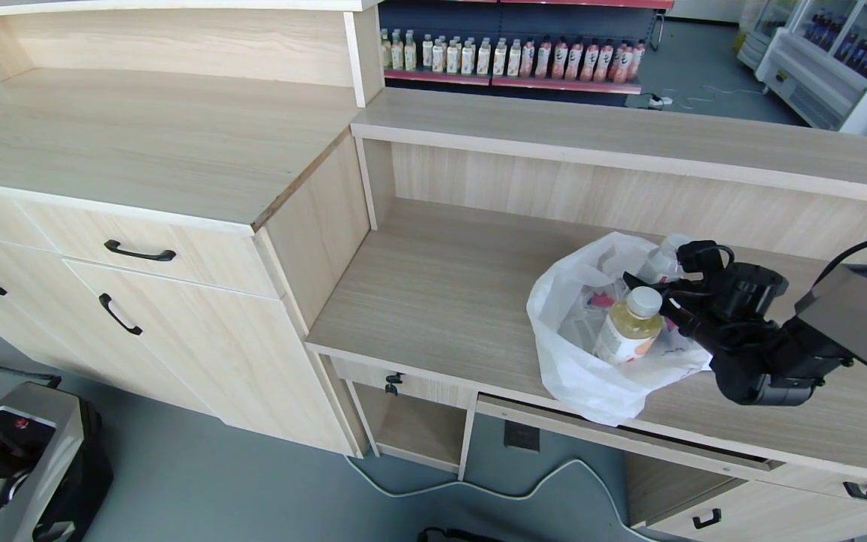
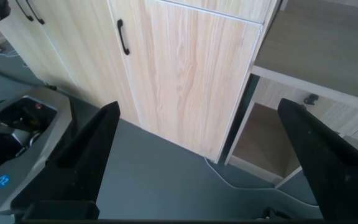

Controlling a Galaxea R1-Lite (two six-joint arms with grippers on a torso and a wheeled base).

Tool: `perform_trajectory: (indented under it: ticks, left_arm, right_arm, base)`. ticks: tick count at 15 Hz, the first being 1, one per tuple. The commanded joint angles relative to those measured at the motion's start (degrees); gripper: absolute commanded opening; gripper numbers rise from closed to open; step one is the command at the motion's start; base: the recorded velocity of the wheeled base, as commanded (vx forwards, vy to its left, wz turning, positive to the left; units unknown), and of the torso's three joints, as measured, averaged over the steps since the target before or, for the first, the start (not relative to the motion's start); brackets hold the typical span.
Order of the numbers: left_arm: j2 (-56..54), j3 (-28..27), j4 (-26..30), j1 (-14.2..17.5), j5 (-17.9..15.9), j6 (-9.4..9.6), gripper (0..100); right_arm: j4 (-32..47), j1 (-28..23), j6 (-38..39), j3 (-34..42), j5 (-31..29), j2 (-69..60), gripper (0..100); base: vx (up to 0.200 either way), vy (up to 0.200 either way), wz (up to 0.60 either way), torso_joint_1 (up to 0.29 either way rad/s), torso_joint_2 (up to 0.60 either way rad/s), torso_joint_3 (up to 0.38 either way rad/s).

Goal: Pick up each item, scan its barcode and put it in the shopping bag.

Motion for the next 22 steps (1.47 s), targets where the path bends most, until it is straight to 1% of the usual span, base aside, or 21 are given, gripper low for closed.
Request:
perform_trajectory:
  ticks: [1, 6, 11, 12, 17, 20, 22]
  left_arm:
    - [-0.02, 0.00, -0.02, 0.00, 0.04, -0.04, 100]
    - [-0.02, 0.00, -0.02, 0.00, 0.04, -0.04, 100]
    - [-0.02, 0.00, -0.02, 0.00, 0.04, -0.04, 100]
    - [-0.02, 0.00, -0.11, 0.00, 0.04, -0.04, 100]
    - [-0.02, 0.00, -0.02, 0.00, 0.04, -0.04, 100]
    - [-0.02, 0.00, -0.02, 0.00, 0.04, -0.04, 100]
    - [-0.02, 0.00, -0.02, 0.00, 0.04, -0.04, 100]
  right_arm:
    - [-0.05, 0.61, -0.02, -0.07, 0.03, 0.15, 0]
    - [-0.05, 1.75, -1.16, -0.07, -0.14, 1.56, 0]
    - [0.39, 1.22, -1.69, -0.86, -0.05, 1.82, 0]
    - [0.56, 0.96, -1.69, -1.04, -0.05, 1.82, 100]
    - [0.74, 0.78, -1.42, -1.13, 0.30, 0.50, 100]
    - [0.74, 0.52, -1.25, -1.92, 1.79, -2.31, 100]
    - [2.58, -0.01, -1.77, -2.09, 1.97, -4.60, 100]
  base:
    - [0.000, 0.000, 0.00, 0.000, 0.00, 0.000]
    - [0.000, 0.000, 0.00, 0.000, 0.00, 0.000]
    - [0.000, 0.000, 0.00, 0.000, 0.00, 0.000]
    - [0.000, 0.000, 0.00, 0.000, 0.00, 0.000]
    - [0.000, 0.000, 0.00, 0.000, 0.00, 0.000]
    - [0.000, 0.000, 0.00, 0.000, 0.00, 0.000]
    - [0.000, 0.000, 0.00, 0.000, 0.00, 0.000]
